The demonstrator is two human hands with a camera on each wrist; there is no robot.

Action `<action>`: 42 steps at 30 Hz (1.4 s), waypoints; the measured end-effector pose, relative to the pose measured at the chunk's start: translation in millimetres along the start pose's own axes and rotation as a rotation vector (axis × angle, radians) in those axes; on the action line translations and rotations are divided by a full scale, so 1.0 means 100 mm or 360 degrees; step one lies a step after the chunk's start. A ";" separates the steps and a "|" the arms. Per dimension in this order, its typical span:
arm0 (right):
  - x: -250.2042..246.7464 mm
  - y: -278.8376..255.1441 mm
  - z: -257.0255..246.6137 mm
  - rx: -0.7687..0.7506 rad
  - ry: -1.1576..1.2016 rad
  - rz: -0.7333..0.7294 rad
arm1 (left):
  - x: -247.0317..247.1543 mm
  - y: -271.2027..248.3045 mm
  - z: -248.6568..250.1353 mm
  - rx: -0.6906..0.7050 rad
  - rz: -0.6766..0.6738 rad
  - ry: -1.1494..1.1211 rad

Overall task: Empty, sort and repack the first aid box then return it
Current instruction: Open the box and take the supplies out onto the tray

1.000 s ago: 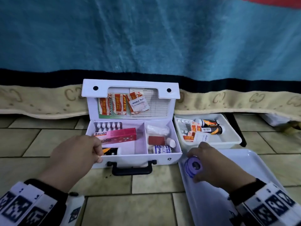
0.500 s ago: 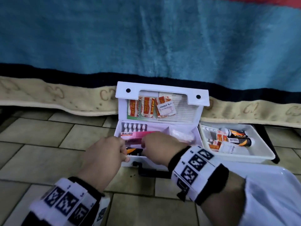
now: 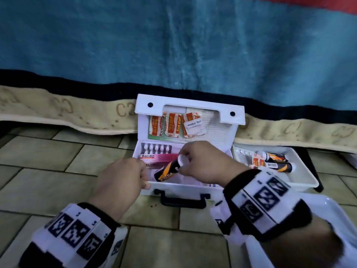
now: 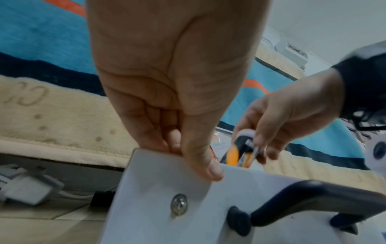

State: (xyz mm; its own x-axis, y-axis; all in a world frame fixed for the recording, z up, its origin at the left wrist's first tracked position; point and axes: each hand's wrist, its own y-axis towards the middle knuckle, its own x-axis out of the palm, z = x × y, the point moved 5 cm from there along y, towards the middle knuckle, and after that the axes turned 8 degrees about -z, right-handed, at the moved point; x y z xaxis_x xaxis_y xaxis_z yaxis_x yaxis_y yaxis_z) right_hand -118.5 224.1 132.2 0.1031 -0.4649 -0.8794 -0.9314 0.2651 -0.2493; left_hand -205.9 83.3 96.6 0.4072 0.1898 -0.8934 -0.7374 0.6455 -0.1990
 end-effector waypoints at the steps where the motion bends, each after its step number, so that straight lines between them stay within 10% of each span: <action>1: -0.15 -0.16 0.07 0.0025 0.0186 0.0136 | 0.00 -0.01 0.00 0.0001 0.0007 0.0019; 7: -0.62 -1.30 0.86 0.0288 0.1016 0.0745 | -0.01 -0.06 0.04 0.0026 0.0055 0.0074; 16: -0.14 -1.94 1.52 0.0973 0.0228 0.0721 | 0.00 0.10 0.04 0.0008 -0.0161 0.0146; 29: 0.11 -1.55 1.41 0.0861 -0.0065 0.0101 | 0.00 0.13 0.01 0.0017 -0.0182 0.0081; 35: -0.28 -0.80 0.55 0.0261 -0.0057 0.0224 | -0.01 0.14 0.01 -0.0019 -0.0197 0.0031; 42: 0.21 0.14 0.02 -0.0037 -0.0600 -0.0236 | -0.01 0.12 0.00 -0.0043 -0.0193 -0.0019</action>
State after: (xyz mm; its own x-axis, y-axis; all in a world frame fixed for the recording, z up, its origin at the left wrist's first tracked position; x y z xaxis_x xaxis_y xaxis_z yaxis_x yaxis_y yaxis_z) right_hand -128.3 219.2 109.5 0.3535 -0.1533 -0.9228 -0.9041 0.1973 -0.3791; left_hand -215.3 91.1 94.6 0.5005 0.1207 -0.8573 -0.6967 0.6440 -0.3160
